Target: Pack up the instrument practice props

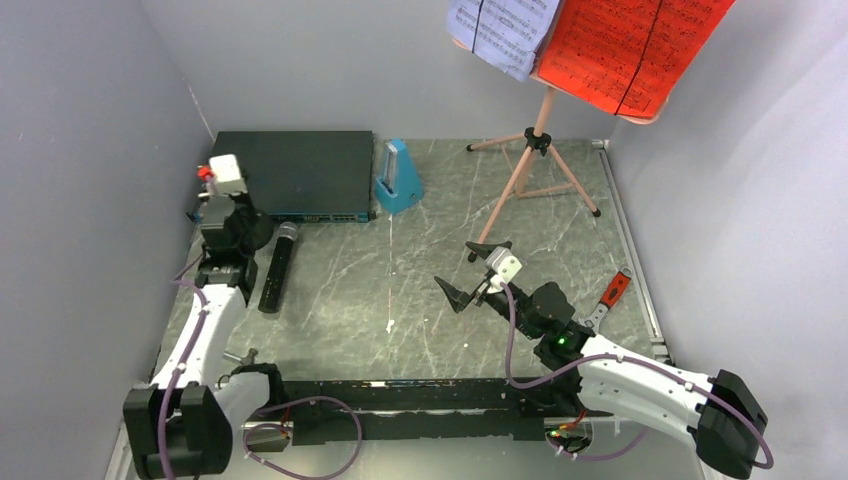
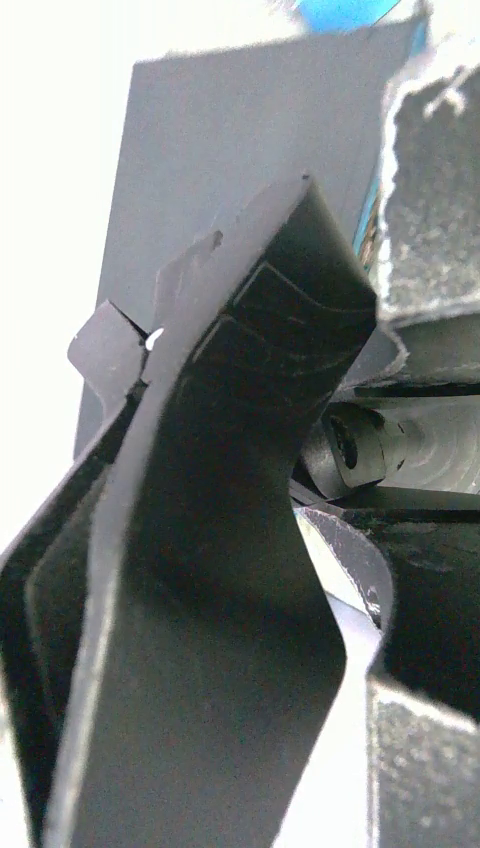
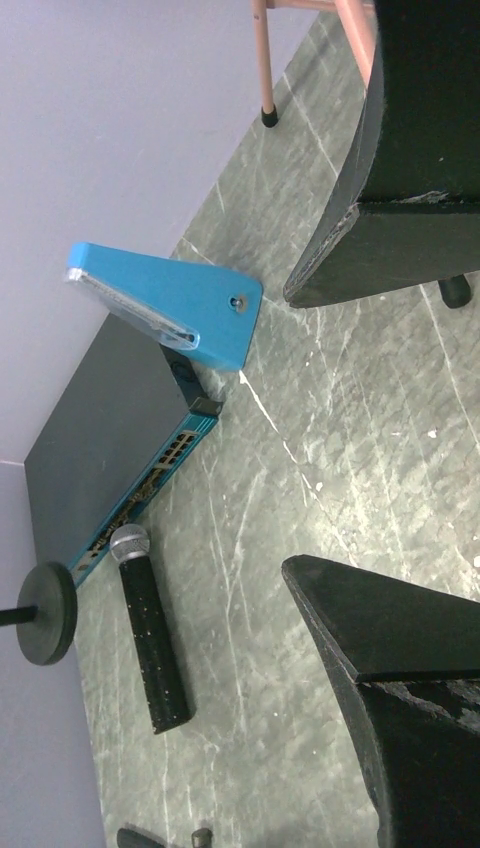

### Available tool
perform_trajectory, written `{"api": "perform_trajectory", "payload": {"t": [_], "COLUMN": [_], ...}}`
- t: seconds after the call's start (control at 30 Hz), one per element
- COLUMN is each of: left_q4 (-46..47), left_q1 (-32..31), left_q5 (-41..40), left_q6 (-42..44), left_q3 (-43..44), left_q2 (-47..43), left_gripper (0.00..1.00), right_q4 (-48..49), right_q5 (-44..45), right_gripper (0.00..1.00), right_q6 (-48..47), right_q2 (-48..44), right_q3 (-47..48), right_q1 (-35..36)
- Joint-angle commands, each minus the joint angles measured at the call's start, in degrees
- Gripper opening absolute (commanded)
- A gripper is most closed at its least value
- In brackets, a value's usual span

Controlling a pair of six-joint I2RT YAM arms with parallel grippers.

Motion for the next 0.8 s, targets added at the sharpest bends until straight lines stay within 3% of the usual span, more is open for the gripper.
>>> {"api": "perform_trajectory", "payload": {"t": [0.0,0.17,0.53,0.63,0.77], "left_q4": [7.5,7.8,16.0,15.1,11.9], "left_q1": [10.6,16.8,17.4,17.3,17.3], "left_q5": [4.2,7.6,13.3,13.3,14.3], "left_q6": [-9.6,-12.6,-8.9,-8.5,-8.7], "left_q3": [1.0,1.4,-1.9,-1.5,-0.3], "left_q2": [3.3,10.0,18.1,18.8,17.1], "left_gripper": [0.03,0.03,0.12,0.23,0.49], "right_q4": [3.9,4.4,6.0,6.4,6.4], "right_q5": [0.3,0.5,0.4,0.4,0.3], "right_gripper": [1.00,1.00,1.00,1.00,1.00], "right_q6": [0.7,0.8,1.1,1.2,1.1], "right_q2": [-0.1,0.4,1.0,1.3,1.8], "right_q3": [-0.6,-0.9,-1.8,-2.1,-1.9], "right_q1": [-0.1,-0.1,-0.1,-0.1,-0.1]}}
